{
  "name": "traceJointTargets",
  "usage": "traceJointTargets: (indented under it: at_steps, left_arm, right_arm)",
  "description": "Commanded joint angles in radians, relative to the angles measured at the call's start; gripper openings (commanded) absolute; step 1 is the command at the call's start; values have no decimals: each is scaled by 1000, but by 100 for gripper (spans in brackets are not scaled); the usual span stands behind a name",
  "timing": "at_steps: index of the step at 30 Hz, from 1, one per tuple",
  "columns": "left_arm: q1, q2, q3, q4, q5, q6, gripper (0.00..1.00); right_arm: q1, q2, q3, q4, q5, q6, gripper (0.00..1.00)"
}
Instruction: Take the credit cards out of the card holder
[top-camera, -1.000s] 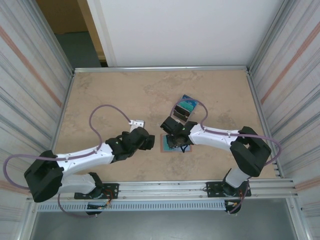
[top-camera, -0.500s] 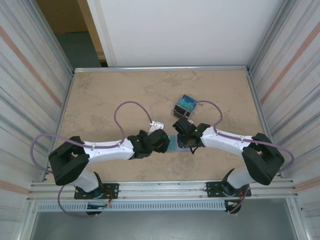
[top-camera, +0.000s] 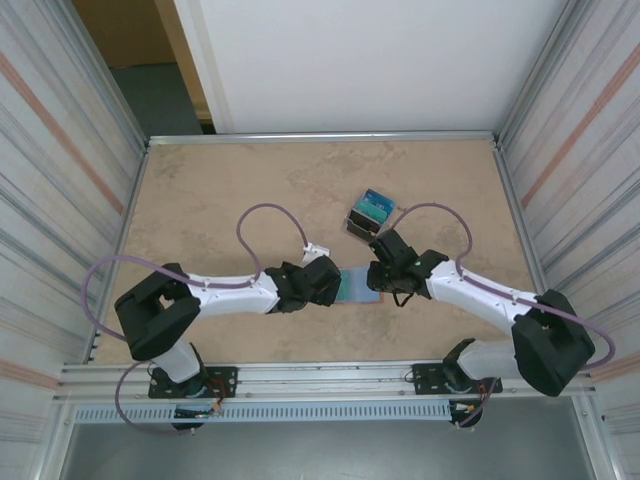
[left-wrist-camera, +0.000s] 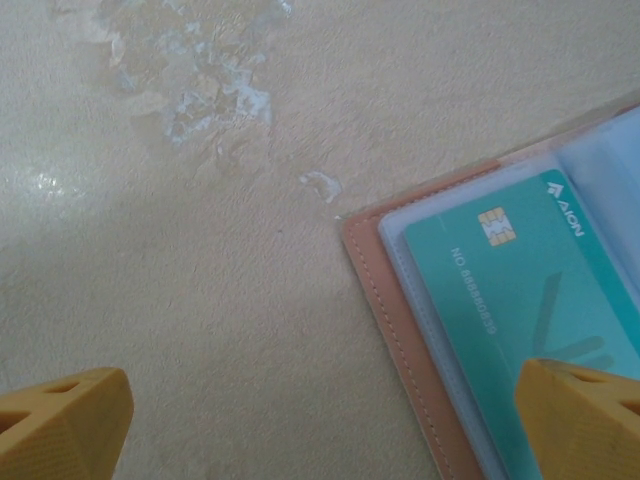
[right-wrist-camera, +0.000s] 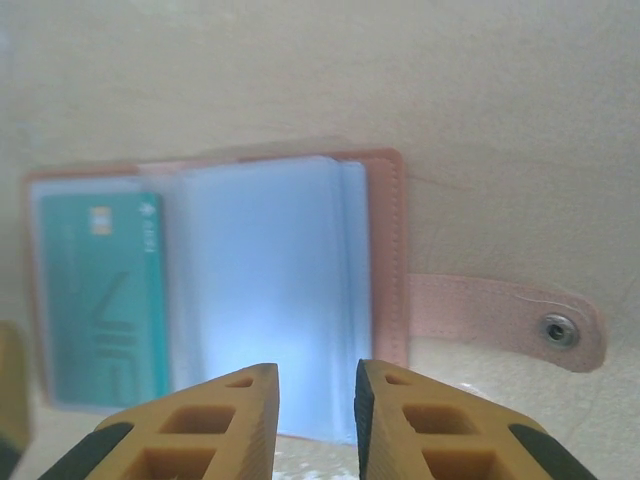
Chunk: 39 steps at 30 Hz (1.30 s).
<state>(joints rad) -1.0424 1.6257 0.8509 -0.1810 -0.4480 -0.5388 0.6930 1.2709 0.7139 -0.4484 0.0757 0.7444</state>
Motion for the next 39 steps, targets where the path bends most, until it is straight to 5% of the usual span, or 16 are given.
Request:
traceJointTargets:
  at_steps: [1,14,39]
  left_arm:
    - [11,20,5,4,24,-24,99]
    - [20,49,1,-31,21,-52,99]
    - [31,-20,-26,-25,3,-55,99]
  right_arm:
    - [-11,-31,1,33,-76,8,26]
    - [-17,73,6,170,-265,13,22]
    - [-23,216,18,250,-326,23,21]
